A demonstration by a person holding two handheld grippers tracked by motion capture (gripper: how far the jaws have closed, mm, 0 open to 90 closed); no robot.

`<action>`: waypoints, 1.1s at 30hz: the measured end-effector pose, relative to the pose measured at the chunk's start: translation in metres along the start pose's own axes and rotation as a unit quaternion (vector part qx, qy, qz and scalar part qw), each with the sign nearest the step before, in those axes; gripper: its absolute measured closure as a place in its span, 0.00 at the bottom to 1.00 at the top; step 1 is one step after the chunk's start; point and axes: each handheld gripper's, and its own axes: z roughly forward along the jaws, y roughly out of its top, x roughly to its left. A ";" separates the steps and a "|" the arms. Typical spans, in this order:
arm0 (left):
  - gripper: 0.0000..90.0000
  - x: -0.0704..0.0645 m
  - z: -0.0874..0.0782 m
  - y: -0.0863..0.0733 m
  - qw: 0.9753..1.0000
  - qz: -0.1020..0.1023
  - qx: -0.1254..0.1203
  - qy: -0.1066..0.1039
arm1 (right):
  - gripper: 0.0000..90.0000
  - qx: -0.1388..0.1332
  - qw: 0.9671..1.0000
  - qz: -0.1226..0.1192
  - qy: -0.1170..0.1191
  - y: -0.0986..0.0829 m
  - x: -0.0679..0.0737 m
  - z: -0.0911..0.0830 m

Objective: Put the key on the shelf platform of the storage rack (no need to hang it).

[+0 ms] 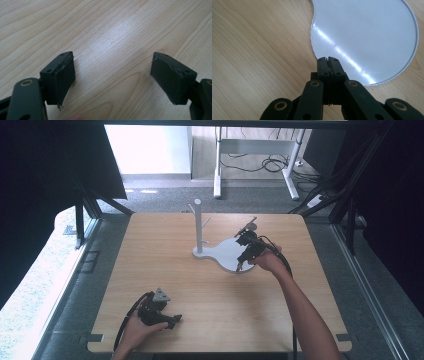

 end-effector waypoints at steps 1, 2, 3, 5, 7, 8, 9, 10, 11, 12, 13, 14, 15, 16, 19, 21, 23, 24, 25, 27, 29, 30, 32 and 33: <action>0.22 0.000 0.000 0.000 1.000 0.000 0.000 0.000 | 0.99 0.000 1.000 0.000 0.000 0.000 0.000 0.000; 0.22 0.000 0.000 0.000 1.000 -0.002 0.000 0.000 | 0.99 0.000 1.000 0.001 -0.001 0.000 0.000 0.000; 0.22 0.000 0.000 0.000 1.000 -0.001 0.001 0.000 | 0.99 0.002 1.000 0.001 -0.003 0.001 -0.002 0.001; 0.22 0.001 0.000 0.000 1.000 0.000 0.001 0.000 | 0.99 -0.001 1.000 0.003 -0.004 0.002 -0.004 -0.001; 0.22 0.001 0.000 0.000 1.000 0.000 0.000 0.000 | 0.99 -0.001 1.000 0.005 -0.005 0.003 -0.005 -0.002; 0.22 0.001 0.000 0.000 1.000 0.000 0.000 0.000 | 0.99 -0.003 1.000 0.006 -0.005 0.004 -0.007 -0.003; 0.22 0.001 -0.001 0.000 1.000 0.000 -0.001 0.000 | 0.99 -0.004 1.000 0.008 -0.006 0.005 -0.008 -0.005; 0.22 0.001 -0.001 0.000 1.000 0.000 -0.001 0.000 | 0.99 -0.005 1.000 0.009 -0.008 0.006 -0.009 -0.006; 0.22 0.001 -0.001 0.000 1.000 0.001 0.000 0.001 | 0.99 -0.006 1.000 0.010 -0.010 0.007 -0.010 -0.007; 0.22 0.001 -0.001 0.000 1.000 0.001 0.000 0.001 | 0.99 -0.009 1.000 0.011 -0.010 0.008 -0.012 -0.007; 0.22 0.002 -0.001 0.000 1.000 0.001 -0.001 0.001 | 0.99 -0.010 1.000 0.012 -0.012 0.010 -0.016 -0.007; 0.22 0.002 -0.001 0.000 1.000 0.001 -0.001 0.002 | 0.99 -0.009 1.000 0.016 -0.013 0.011 -0.017 -0.007; 0.22 0.002 -0.002 0.000 1.000 -0.002 -0.002 0.001 | 0.99 -0.009 1.000 0.017 -0.013 0.012 -0.018 -0.006; 0.22 0.002 -0.002 0.000 1.000 -0.002 -0.002 0.001 | 0.99 -0.009 1.000 0.017 -0.013 0.012 -0.018 -0.006; 0.22 0.003 -0.002 -0.001 1.000 -0.005 -0.002 0.002 | 0.99 -0.007 1.000 0.023 -0.016 0.017 -0.024 -0.004; 0.22 0.003 -0.002 -0.001 1.000 -0.008 -0.003 0.001 | 0.99 -0.009 0.999 0.026 -0.018 0.020 -0.028 -0.002; 0.22 0.003 -0.002 -0.001 1.000 -0.008 -0.004 0.002 | 0.99 -0.009 0.999 0.029 -0.017 0.022 -0.030 -0.001; 0.22 0.004 -0.003 -0.001 1.000 -0.008 -0.003 0.002 | 0.99 -0.008 0.999 0.032 -0.018 0.024 -0.033 0.001; 0.22 0.004 -0.003 -0.001 1.000 -0.008 -0.004 0.001 | 0.99 -0.009 0.999 0.034 -0.018 0.026 -0.034 0.003; 0.22 0.004 -0.003 -0.001 1.000 -0.008 -0.005 0.002 | 0.99 -0.010 0.999 0.037 -0.019 0.029 -0.036 0.007; 0.22 0.004 -0.003 -0.002 1.000 -0.009 -0.006 0.002 | 0.99 -0.010 0.999 0.038 -0.020 0.030 -0.037 0.008; 0.22 0.004 -0.003 -0.002 1.000 -0.011 -0.006 0.002 | 0.99 -0.010 0.999 0.039 -0.019 0.031 -0.038 0.011; 0.22 0.005 -0.004 -0.002 1.000 -0.011 -0.007 0.002 | 0.99 -0.013 0.999 0.041 -0.023 0.033 -0.041 0.014; 0.22 0.005 -0.004 -0.002 1.000 -0.009 -0.006 0.003 | 0.99 -0.015 0.999 0.044 -0.024 0.034 -0.042 0.015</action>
